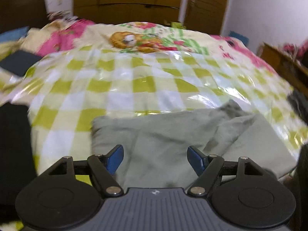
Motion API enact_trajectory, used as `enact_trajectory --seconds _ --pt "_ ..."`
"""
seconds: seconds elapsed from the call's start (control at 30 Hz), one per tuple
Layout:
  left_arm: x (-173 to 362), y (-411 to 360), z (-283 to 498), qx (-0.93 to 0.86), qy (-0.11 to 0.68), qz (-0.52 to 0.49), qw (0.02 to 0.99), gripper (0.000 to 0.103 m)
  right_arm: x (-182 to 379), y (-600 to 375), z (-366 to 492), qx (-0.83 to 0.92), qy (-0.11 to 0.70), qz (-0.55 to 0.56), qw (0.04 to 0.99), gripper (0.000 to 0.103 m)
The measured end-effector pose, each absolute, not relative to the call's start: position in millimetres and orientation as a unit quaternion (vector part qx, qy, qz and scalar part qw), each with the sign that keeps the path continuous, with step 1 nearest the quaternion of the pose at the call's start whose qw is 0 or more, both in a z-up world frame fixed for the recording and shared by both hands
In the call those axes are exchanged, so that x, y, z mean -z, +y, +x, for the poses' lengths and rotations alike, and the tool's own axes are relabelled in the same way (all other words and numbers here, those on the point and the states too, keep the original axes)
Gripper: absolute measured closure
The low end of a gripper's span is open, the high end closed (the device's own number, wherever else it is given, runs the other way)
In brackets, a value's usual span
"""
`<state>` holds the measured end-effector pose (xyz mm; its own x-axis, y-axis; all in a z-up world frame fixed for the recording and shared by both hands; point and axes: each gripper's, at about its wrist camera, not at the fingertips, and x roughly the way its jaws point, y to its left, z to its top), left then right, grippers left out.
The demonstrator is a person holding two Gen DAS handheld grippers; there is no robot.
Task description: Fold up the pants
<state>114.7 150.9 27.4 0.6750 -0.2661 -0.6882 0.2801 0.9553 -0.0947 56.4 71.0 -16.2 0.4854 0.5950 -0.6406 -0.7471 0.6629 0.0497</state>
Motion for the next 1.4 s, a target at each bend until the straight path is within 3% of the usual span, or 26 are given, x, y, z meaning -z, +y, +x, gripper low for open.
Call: enact_trajectory --seconds 0.13,0.37,0.43,0.5,0.57,0.7,0.83,1.03,1.23,1.3,1.4 --pt "-19.4 127.6 137.5 0.185 0.393 0.050 0.899 0.017 16.9 65.4 52.3 -0.397 0.306 -0.112 0.858 0.095" --pt "-14.5 139.5 133.5 0.162 0.405 0.082 0.896 0.018 -25.2 -9.2 56.4 -0.438 0.364 -0.041 0.821 0.092" --pt "-18.0 151.8 123.3 0.148 0.391 0.051 0.907 0.018 -43.5 -43.0 75.8 -0.442 0.374 0.001 0.815 0.085" --pt "-20.8 154.7 110.1 0.142 0.369 0.026 0.918 0.018 -58.9 -71.3 114.5 -0.429 0.386 0.007 0.817 0.061" --pt "-20.9 148.3 99.6 0.154 0.360 0.018 0.920 0.018 -62.8 -90.9 156.7 -0.427 0.403 0.002 0.809 0.054" --pt "-18.2 136.0 92.8 0.186 0.362 0.010 0.914 0.018 -37.7 -108.8 239.3 -0.448 0.495 0.020 0.744 0.054" --pt "-15.6 136.9 95.9 0.185 0.364 0.004 0.913 0.018 2.0 -87.3 260.0 -0.507 0.578 -0.020 0.639 0.055" --pt "0.5 133.8 102.5 0.180 0.382 0.013 0.906 0.017 10.6 -83.2 272.3 -0.535 0.575 -0.018 0.618 0.055" --pt "18.8 121.6 97.0 0.173 0.399 0.057 0.899 0.015 18.4 -55.6 235.1 -0.615 0.616 0.023 0.491 0.053" --pt "20.5 122.0 96.0 0.171 0.398 0.051 0.900 0.015 19.9 -42.4 231.7 -0.632 0.615 0.041 0.470 0.046" --pt "21.5 120.6 96.5 0.166 0.399 0.056 0.900 0.015 33.6 -28.6 241.0 -0.618 0.616 0.064 0.484 0.043"
